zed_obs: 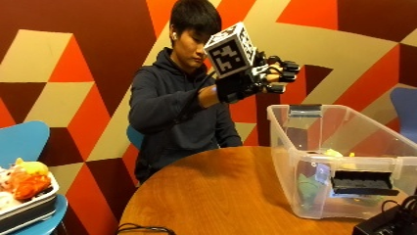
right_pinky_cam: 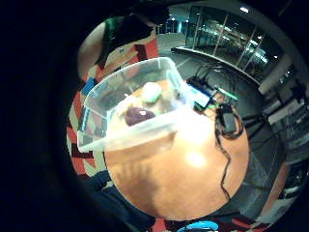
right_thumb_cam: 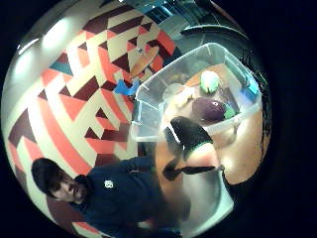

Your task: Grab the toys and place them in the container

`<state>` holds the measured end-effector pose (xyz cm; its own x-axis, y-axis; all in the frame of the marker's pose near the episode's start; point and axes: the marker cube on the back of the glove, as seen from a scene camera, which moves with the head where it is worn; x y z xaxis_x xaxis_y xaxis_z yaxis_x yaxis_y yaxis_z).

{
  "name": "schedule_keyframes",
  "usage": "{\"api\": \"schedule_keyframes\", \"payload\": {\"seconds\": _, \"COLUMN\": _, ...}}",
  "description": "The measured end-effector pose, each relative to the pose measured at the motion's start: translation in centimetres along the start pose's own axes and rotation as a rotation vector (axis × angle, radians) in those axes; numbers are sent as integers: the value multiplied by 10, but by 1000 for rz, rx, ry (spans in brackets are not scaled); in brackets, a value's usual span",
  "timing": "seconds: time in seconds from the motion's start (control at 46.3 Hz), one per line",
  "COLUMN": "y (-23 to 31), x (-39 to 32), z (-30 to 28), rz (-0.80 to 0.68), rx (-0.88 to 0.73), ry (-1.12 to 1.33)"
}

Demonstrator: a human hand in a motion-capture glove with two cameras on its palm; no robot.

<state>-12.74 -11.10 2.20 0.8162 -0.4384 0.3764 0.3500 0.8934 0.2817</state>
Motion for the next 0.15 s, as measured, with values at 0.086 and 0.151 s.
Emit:
{"api": "schedule_keyframes", "payload": {"seconds": 0.086, "y": 27, "x": 0, "z": -14, "rz": -45, "rx": 2, "ry": 17}}
{"api": "schedule_keyframes", "payload": {"seconds": 0.151, "y": 39, "x": 2, "z": -19, "rz": -64, "rx": 5, "ry": 18}}
